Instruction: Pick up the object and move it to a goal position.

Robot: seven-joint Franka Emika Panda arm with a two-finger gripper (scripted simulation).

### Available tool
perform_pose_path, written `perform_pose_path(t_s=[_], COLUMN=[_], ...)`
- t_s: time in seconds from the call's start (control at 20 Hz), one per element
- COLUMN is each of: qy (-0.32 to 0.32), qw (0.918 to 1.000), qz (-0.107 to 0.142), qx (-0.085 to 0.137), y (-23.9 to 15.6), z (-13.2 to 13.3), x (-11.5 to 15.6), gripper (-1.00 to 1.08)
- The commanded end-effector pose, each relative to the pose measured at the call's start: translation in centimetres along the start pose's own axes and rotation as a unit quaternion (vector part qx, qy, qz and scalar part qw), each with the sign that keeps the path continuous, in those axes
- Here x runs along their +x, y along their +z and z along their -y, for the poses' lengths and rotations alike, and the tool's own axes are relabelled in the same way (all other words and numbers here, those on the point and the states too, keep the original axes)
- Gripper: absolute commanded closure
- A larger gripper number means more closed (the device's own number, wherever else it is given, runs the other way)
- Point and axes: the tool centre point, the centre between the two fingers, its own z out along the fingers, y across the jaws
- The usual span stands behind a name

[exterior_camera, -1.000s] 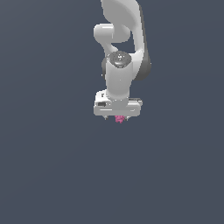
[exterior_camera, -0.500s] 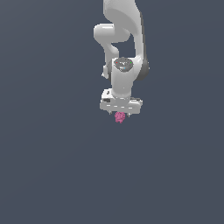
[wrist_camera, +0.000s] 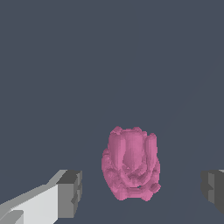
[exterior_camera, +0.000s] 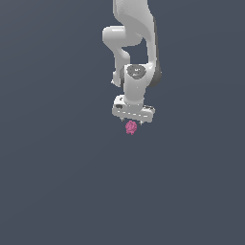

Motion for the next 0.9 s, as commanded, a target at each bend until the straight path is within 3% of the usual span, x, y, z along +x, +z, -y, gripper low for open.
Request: perform_pose_path(t_s=[0.0, 0.35, 0.85], qy=[0.005, 0.004, 0.005], qw=[1.0, 1.0, 1.0], qz=[0.0, 0.001, 0.0], qx=[0.0, 0.0, 0.0], y=[0.2, 0.7, 4.6], z=[0.0, 0.0, -0.1], x=[-0.4, -0.4, -0.6], gripper=[-0.92, -0.92, -0.92])
